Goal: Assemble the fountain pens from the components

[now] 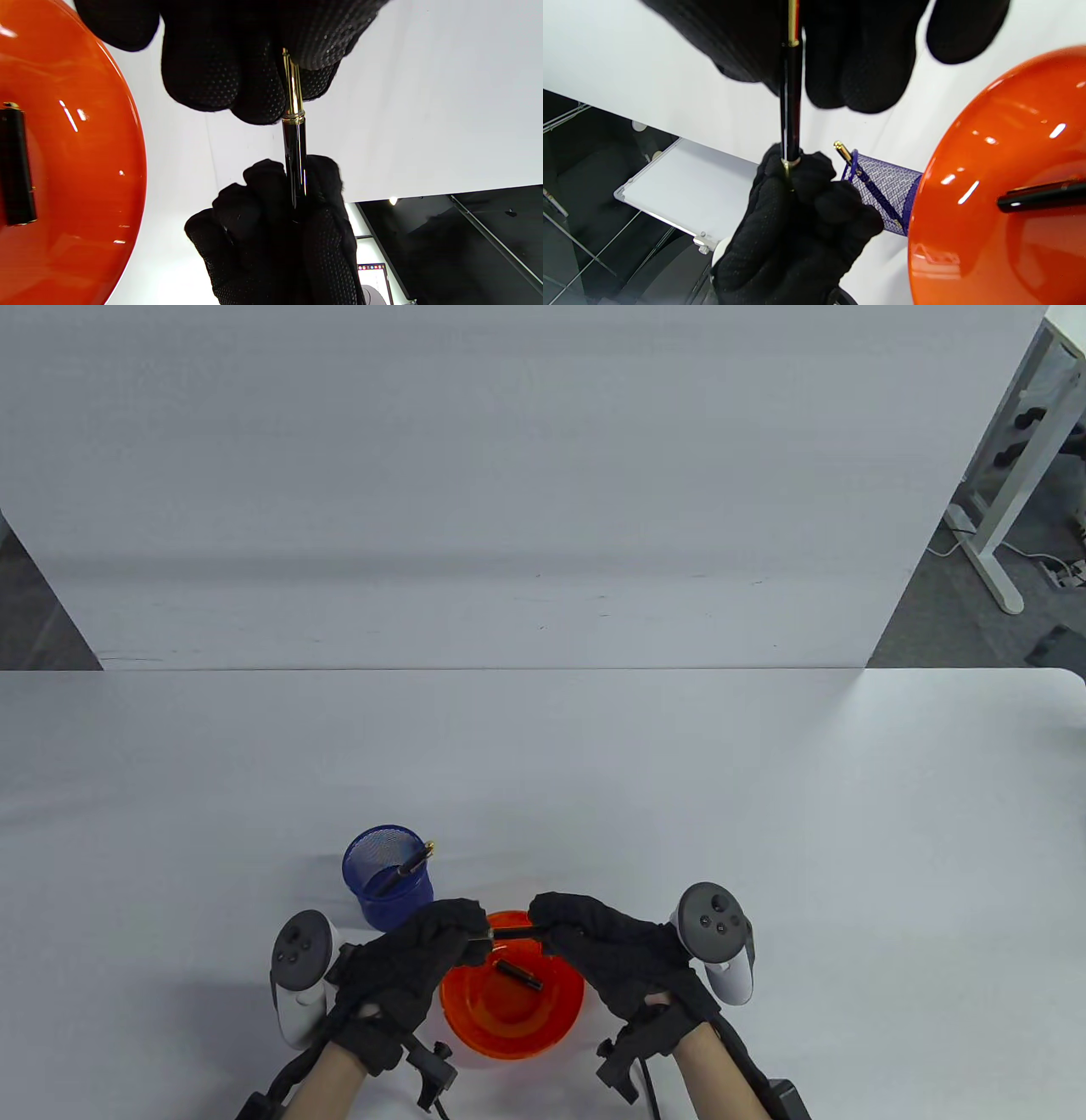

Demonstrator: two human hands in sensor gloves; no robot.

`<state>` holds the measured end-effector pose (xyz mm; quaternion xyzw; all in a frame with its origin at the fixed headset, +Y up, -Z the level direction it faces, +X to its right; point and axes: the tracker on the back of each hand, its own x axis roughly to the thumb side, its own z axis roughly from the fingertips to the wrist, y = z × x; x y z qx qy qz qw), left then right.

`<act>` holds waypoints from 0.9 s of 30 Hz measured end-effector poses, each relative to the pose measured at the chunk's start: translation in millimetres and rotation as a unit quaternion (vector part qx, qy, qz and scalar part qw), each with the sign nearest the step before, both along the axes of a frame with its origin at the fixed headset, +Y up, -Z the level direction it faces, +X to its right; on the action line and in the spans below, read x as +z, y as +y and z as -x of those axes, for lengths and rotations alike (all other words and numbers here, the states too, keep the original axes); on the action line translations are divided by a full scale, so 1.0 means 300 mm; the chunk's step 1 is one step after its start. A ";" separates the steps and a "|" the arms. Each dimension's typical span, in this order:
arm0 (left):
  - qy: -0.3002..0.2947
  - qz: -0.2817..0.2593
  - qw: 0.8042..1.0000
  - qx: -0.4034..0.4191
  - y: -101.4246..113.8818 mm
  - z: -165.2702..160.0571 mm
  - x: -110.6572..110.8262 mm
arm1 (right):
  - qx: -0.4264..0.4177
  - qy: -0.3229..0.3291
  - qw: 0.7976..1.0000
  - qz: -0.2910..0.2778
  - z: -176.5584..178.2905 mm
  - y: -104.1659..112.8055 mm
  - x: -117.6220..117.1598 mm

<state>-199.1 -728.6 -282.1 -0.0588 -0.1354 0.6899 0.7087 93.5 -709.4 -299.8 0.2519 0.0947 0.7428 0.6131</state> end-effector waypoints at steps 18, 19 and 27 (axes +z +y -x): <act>-0.001 -0.001 1.000 0.001 0.005 -0.002 0.001 | 0.001 -0.002 1.000 0.004 0.001 0.005 0.002; -0.002 -0.001 1.000 -0.001 0.006 -0.002 0.002 | 0.004 -0.004 1.000 0.003 0.001 0.003 0.002; 0.000 0.001 1.000 0.002 0.006 -0.001 0.002 | -0.005 -0.006 1.000 0.006 0.001 -0.005 0.001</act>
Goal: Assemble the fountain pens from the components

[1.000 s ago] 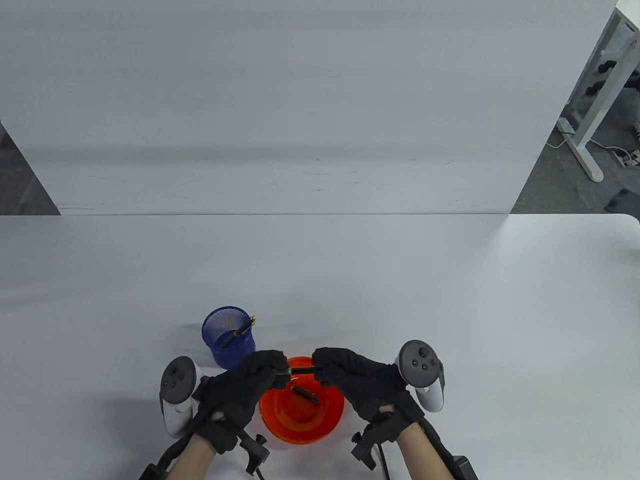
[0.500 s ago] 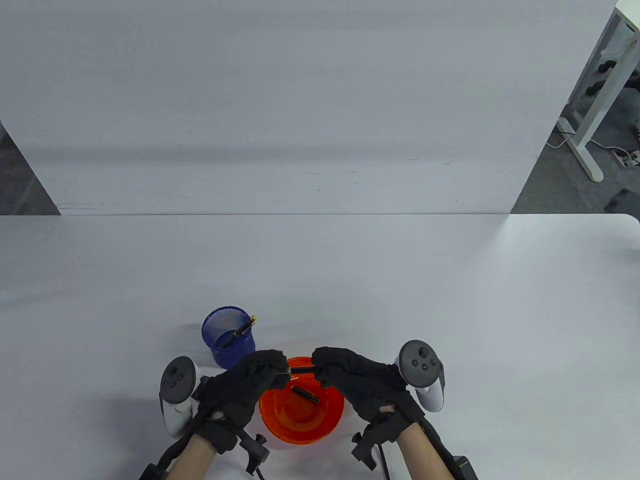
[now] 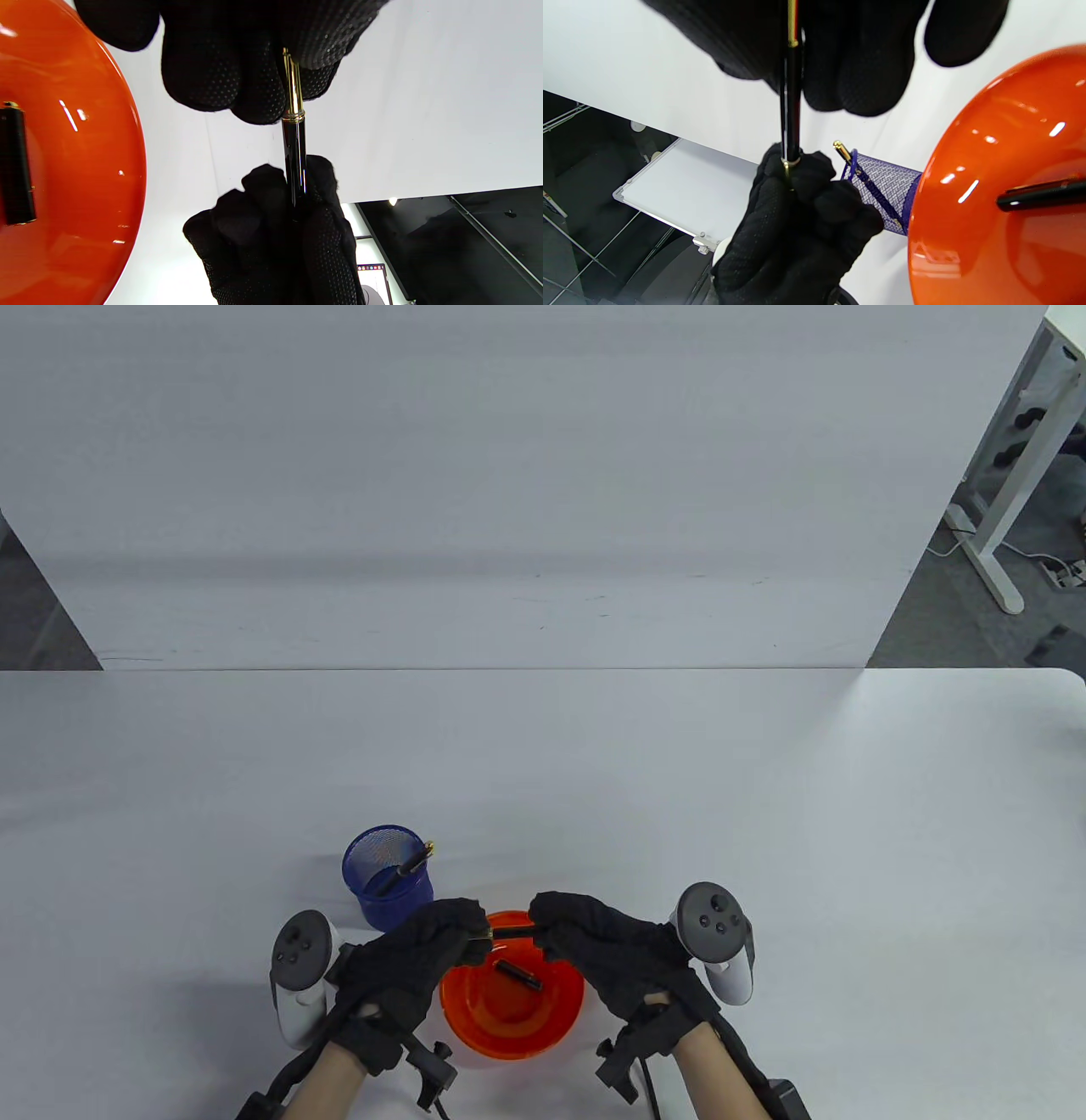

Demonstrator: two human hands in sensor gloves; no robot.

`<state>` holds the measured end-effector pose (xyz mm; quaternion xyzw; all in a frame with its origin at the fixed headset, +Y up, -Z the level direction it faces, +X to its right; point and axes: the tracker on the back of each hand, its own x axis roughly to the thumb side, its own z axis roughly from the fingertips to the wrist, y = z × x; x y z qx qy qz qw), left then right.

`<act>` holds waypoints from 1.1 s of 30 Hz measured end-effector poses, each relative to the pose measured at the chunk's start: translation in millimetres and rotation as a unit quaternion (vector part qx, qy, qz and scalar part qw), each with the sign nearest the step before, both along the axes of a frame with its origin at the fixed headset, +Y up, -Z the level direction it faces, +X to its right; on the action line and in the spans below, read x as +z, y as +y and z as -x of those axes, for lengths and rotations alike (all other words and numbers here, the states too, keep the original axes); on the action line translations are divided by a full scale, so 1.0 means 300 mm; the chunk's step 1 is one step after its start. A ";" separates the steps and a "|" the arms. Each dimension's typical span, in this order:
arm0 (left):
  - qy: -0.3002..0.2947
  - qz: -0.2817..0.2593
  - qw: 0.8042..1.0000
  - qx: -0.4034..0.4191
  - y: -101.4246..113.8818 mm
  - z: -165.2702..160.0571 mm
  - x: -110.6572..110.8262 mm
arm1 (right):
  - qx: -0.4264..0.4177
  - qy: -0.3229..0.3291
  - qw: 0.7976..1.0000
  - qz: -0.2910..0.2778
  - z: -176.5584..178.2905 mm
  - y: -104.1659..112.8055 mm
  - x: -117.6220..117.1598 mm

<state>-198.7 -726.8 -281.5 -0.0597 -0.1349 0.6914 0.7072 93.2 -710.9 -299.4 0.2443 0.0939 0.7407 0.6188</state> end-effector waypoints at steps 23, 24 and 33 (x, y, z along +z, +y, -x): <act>-0.002 -0.002 1.000 -0.003 -0.006 0.000 -0.002 | 0.018 -0.002 1.000 -0.003 0.003 0.005 0.001; -0.001 -0.001 1.000 -0.003 -0.006 0.000 -0.002 | 0.012 0.000 1.000 0.001 0.004 0.002 0.000; -0.001 0.000 1.000 -0.004 -0.006 0.001 -0.002 | 0.039 0.023 0.999 -0.003 0.009 0.006 0.002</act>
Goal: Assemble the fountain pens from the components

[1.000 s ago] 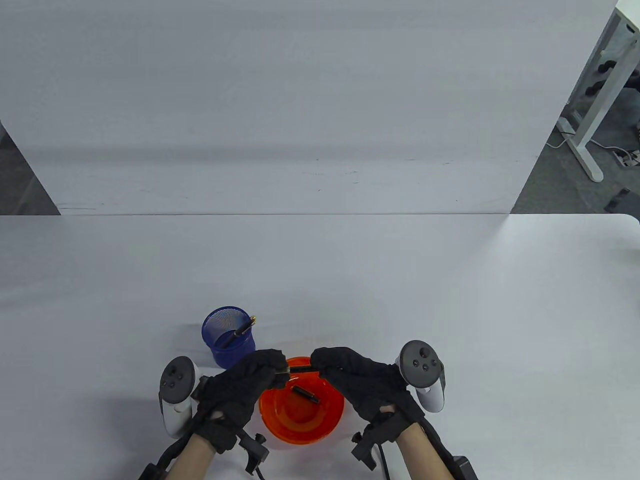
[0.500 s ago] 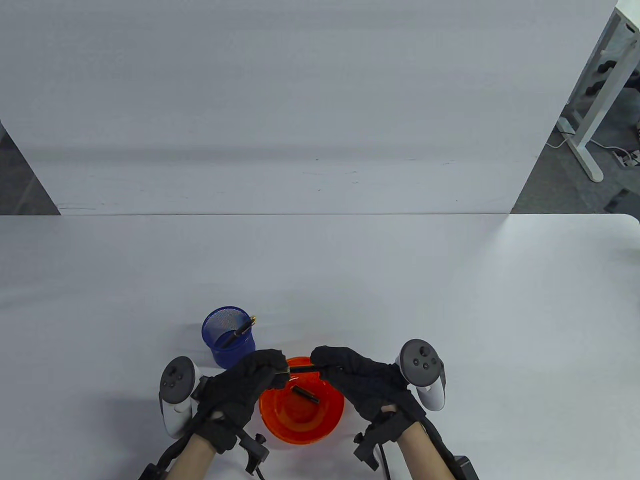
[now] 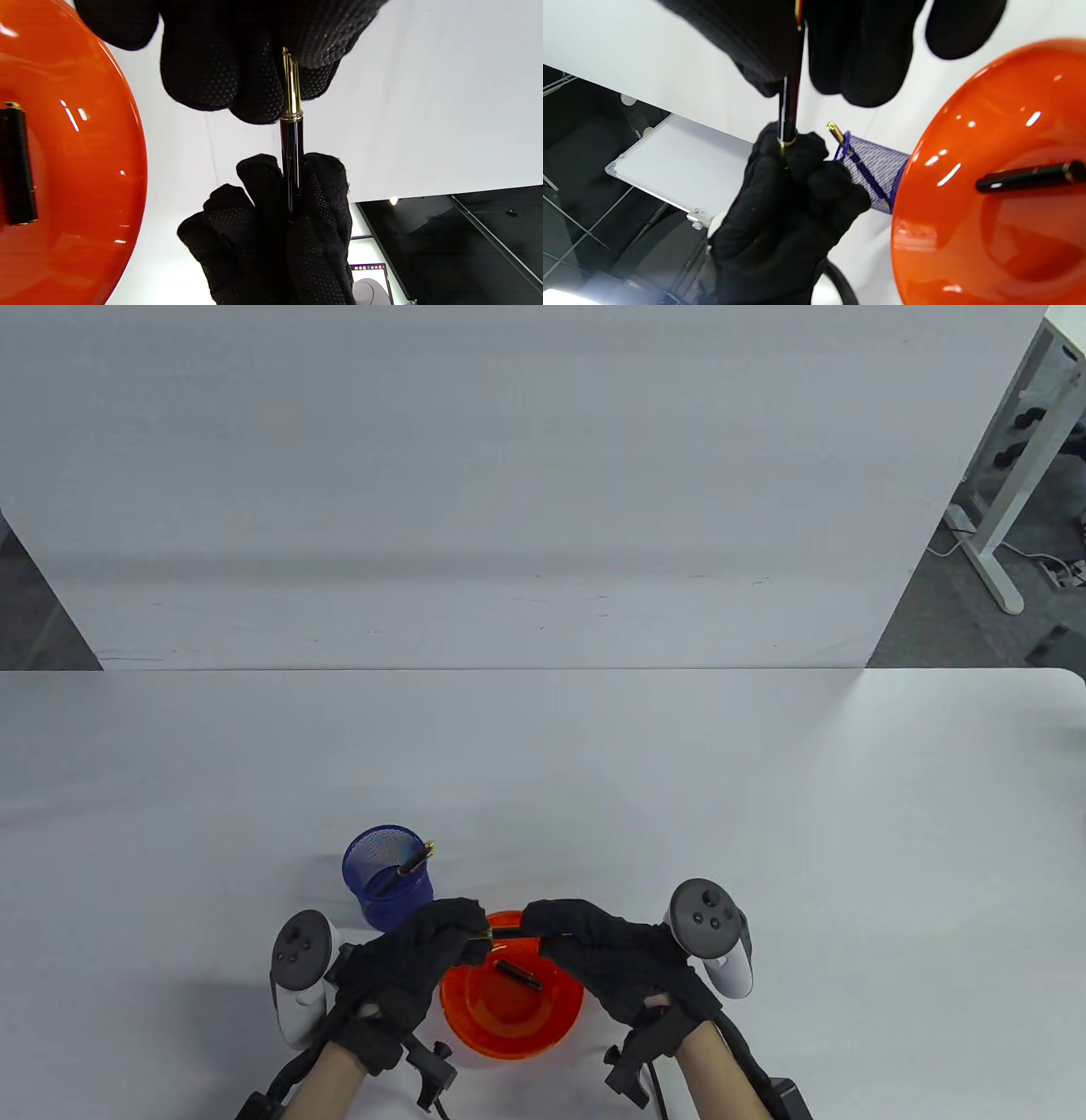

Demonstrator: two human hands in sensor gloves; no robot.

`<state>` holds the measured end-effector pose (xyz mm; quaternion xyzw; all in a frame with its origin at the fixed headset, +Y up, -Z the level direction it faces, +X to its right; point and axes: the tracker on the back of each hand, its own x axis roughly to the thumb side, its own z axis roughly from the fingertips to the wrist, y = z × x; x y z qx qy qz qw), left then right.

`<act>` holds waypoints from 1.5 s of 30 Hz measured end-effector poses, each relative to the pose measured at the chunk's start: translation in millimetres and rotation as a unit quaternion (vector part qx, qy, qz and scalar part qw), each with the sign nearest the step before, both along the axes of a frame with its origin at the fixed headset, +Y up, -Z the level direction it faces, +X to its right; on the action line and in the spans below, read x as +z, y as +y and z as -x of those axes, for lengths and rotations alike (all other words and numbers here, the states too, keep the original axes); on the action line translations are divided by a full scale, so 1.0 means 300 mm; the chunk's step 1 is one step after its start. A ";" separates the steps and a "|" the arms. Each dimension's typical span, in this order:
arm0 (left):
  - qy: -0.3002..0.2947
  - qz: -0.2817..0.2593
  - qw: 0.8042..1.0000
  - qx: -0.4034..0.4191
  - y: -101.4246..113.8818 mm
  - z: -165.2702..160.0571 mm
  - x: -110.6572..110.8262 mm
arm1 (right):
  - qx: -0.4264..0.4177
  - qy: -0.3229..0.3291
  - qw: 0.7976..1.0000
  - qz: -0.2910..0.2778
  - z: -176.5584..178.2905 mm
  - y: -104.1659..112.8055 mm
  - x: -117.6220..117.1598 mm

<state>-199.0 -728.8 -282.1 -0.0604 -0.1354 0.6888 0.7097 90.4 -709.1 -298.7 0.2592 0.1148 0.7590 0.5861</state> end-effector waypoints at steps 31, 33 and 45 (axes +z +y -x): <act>-0.003 -0.002 1.000 0.000 -0.004 -0.001 -0.001 | -0.017 -0.039 0.999 -0.007 -0.016 -0.006 -0.004; -0.003 -0.002 1.000 0.002 -0.003 -0.002 0.000 | -0.025 -0.036 0.999 -0.002 -0.015 -0.011 -0.004; -0.003 -0.001 1.000 0.003 -0.004 -0.002 0.000 | -0.029 -0.032 0.999 0.000 -0.011 -0.009 -0.003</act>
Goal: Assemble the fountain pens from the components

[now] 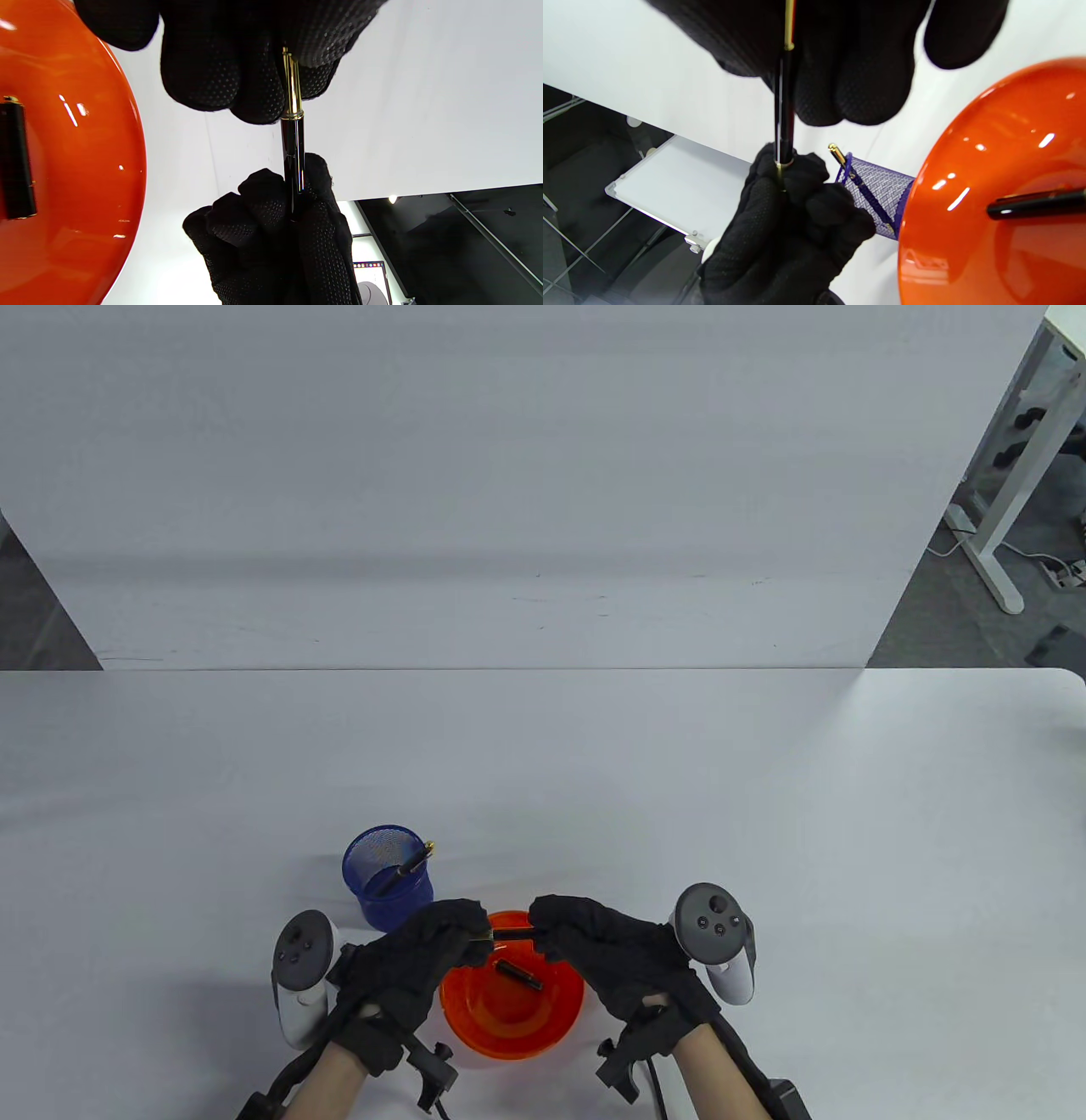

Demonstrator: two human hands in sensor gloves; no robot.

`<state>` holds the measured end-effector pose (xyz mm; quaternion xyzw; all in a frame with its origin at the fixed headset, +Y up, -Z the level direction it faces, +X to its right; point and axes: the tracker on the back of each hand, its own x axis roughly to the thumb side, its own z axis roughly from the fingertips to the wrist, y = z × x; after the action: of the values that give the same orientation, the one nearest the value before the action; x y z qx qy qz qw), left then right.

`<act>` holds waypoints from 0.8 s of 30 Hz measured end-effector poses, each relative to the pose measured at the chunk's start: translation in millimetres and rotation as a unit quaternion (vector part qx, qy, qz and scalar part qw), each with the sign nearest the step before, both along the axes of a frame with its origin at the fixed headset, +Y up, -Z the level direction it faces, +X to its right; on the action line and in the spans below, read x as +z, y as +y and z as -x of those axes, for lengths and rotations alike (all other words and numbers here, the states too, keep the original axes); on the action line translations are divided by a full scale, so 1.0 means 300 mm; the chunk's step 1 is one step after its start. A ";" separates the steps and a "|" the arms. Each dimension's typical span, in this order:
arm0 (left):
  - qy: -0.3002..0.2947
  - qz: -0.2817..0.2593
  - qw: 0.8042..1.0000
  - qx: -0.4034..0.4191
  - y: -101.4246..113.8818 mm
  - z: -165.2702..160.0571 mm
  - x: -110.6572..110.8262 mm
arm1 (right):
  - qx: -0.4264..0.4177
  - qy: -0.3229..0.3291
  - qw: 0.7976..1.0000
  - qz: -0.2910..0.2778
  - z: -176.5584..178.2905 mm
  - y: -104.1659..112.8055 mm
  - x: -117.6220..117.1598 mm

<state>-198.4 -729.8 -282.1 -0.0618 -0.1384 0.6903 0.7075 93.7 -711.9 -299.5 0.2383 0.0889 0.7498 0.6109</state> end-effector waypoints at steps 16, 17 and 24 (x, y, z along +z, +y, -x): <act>-0.002 -0.001 1.000 0.002 -0.001 -0.001 -0.001 | 0.002 0.008 1.000 -0.004 0.002 0.004 0.001; 0.000 -0.001 1.000 0.003 -0.002 0.000 -0.001 | 0.003 0.010 1.000 -0.005 0.002 0.004 0.001; -0.002 -0.001 1.000 -0.001 -0.003 -0.001 0.000 | 0.022 0.003 1.000 -0.016 0.000 0.013 0.004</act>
<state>-198.1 -730.6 -282.3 -0.0629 -0.1404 0.6895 0.7077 93.6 -708.0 -298.5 0.2481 0.0838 0.7639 0.5899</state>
